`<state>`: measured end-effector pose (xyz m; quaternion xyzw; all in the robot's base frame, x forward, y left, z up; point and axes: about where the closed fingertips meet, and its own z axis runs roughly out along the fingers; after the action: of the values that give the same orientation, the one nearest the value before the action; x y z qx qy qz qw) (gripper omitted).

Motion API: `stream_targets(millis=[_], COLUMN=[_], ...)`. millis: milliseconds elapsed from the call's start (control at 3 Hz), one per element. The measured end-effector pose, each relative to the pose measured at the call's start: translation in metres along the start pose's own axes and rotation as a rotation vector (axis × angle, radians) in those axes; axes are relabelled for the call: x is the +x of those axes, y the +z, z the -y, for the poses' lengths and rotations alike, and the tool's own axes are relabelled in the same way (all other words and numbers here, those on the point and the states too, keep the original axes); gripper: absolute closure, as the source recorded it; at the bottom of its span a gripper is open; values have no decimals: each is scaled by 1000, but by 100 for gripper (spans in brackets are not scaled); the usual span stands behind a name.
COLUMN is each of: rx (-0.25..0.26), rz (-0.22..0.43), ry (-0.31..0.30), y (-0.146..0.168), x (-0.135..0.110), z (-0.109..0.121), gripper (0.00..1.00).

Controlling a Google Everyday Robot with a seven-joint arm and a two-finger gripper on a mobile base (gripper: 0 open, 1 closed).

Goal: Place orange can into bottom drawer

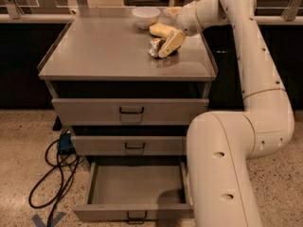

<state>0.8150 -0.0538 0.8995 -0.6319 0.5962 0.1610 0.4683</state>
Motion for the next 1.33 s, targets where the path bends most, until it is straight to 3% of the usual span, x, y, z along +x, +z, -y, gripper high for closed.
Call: stream_targets(millis=[667, 1000, 1333], rx=[-147, -147, -178], rz=[-154, -154, -140], ry=[27, 27, 51], y=[20, 20, 43], x=[16, 16, 25], z=[-33, -33, -41], gripper=[0, 0, 0])
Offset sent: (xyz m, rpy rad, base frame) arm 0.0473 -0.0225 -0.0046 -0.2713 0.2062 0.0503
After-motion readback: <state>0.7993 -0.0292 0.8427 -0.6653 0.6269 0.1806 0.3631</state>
